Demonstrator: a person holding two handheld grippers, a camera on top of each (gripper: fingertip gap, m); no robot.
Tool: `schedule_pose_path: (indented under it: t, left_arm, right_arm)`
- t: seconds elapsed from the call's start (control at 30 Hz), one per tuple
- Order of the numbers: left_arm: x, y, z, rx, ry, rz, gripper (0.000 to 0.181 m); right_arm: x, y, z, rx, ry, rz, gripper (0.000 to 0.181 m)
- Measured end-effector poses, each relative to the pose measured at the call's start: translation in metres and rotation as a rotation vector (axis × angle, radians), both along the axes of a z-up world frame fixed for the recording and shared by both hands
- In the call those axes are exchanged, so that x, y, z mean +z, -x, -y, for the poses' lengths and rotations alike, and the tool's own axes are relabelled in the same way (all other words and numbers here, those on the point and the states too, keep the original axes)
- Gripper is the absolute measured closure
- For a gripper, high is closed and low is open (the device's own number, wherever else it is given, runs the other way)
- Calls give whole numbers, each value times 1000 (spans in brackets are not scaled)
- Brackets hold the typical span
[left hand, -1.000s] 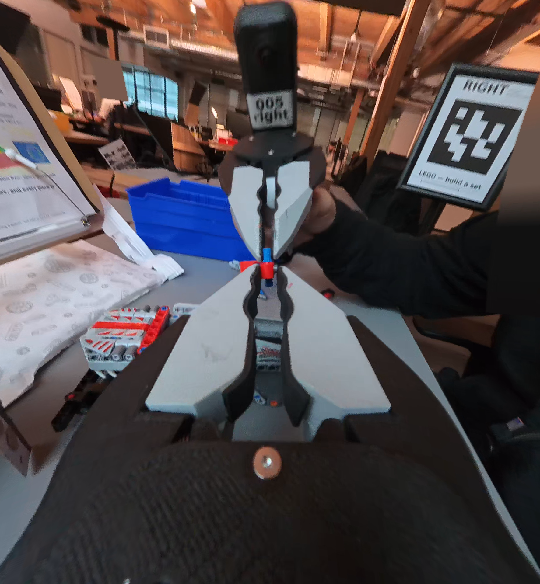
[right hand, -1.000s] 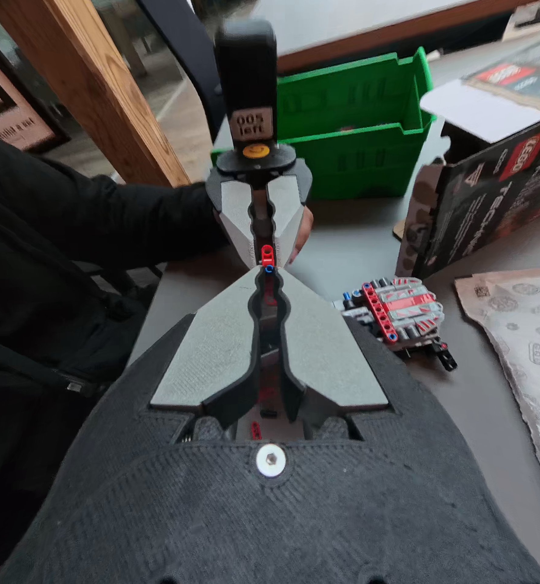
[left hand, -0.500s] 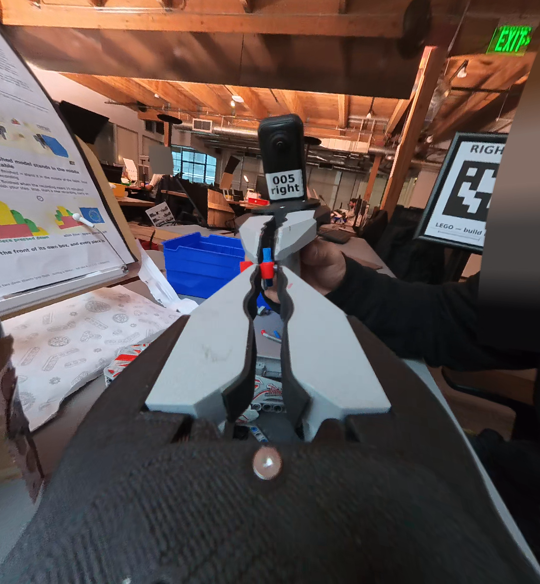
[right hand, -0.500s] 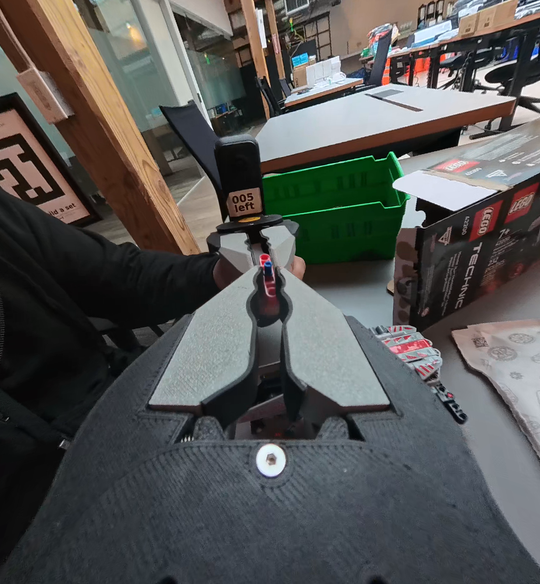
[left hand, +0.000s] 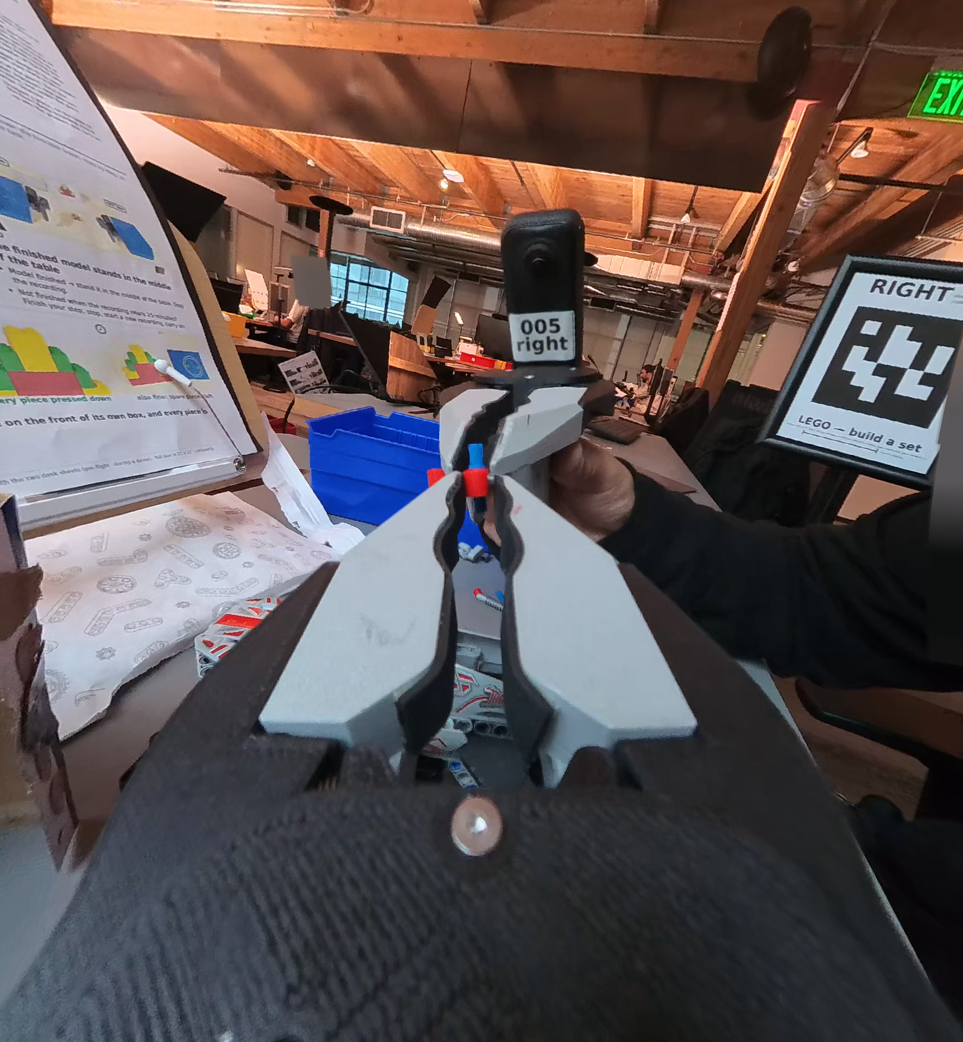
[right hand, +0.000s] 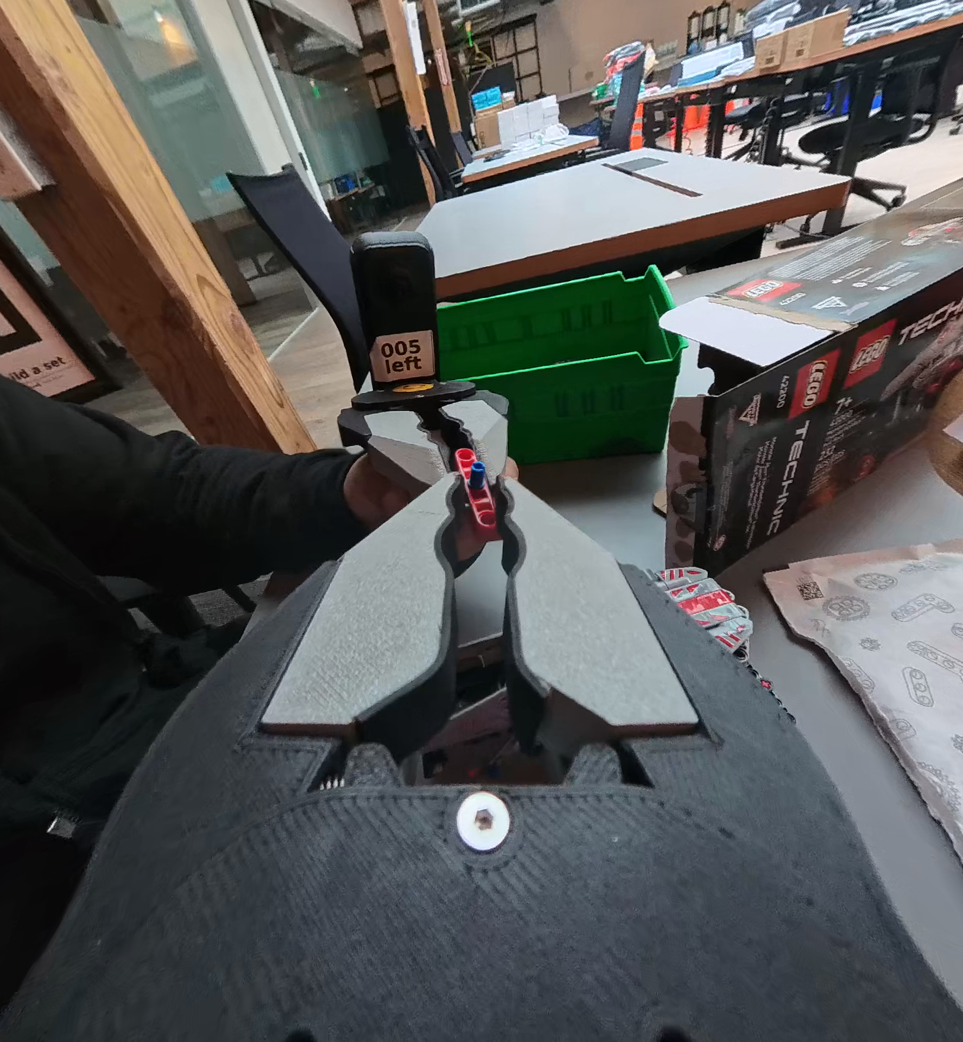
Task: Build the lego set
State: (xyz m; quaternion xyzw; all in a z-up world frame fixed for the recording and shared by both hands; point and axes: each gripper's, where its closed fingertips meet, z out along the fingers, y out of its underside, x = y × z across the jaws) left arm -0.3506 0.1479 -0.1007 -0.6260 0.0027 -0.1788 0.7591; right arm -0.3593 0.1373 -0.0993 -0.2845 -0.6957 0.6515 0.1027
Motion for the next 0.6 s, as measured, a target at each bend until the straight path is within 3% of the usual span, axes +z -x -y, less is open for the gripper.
schedule_pose_path:
  t: [0.37, 0.6]
  left_arm:
    - [8, 2, 2, 41, -51, 12, 174]
    - [1, 7, -2, 60, -33, 47, 174]
  right_arm:
    - [9, 2, 1, -11, 187, 30, 175]
    - [4, 7, -2, -116, 87, -54, 181]
